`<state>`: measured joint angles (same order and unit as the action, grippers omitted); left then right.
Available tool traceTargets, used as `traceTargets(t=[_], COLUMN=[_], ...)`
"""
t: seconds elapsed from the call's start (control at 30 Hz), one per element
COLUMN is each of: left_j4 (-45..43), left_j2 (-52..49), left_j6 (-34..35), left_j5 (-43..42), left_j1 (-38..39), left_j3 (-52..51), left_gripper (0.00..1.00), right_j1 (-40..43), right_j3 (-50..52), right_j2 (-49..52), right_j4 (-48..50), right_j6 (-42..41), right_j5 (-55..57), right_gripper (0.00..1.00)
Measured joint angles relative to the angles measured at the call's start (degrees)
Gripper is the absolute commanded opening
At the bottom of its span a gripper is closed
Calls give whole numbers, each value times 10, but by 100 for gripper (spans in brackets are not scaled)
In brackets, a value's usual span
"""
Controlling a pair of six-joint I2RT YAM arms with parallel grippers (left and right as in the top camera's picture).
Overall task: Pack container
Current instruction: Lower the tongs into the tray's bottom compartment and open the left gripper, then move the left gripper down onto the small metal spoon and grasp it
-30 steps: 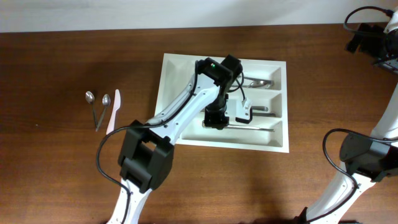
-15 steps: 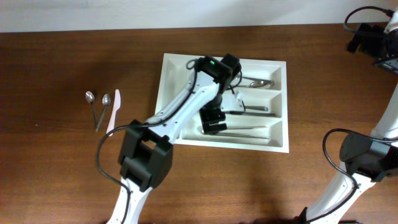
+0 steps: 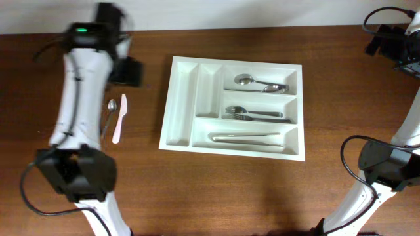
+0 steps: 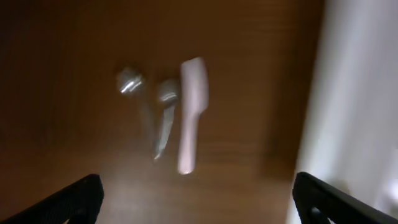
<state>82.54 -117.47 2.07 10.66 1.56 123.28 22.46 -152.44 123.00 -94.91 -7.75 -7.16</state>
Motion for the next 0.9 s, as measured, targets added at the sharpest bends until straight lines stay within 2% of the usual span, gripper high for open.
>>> traceTargets(t=[0.07, 0.17, 0.37, 0.5, 0.77, 0.9], left_j4=[-5, -12, -70, -113, -143, -146], left_j2=[-21, -65, -122, -124, -130, -156], left_j6=[38, 70, 96, 101, 150, 173], left_j5=[-17, -50, -87, -73, 71, 113], left_j1=[-63, -133, -193, -191, -133, -97], left_j3=[-14, -26, -34, -34, -34, -34], left_gripper=[100, 94, 93, 89, 89, 89], right_j1=[0, 0, 0, 0, 0, 0], right_j3=[0, 0, 0, 0, 0, 0], right_j2=[0, 0, 0, 0, 0, 0], right_j4=[0, 0, 0, 0, 0, 0], right_j6=[0, 0, 0, 0, 0, 0], right_j5=[0, 0, 0, 0, 0, 0], right_gripper=[99, 99, 99, 98, 99, 99])
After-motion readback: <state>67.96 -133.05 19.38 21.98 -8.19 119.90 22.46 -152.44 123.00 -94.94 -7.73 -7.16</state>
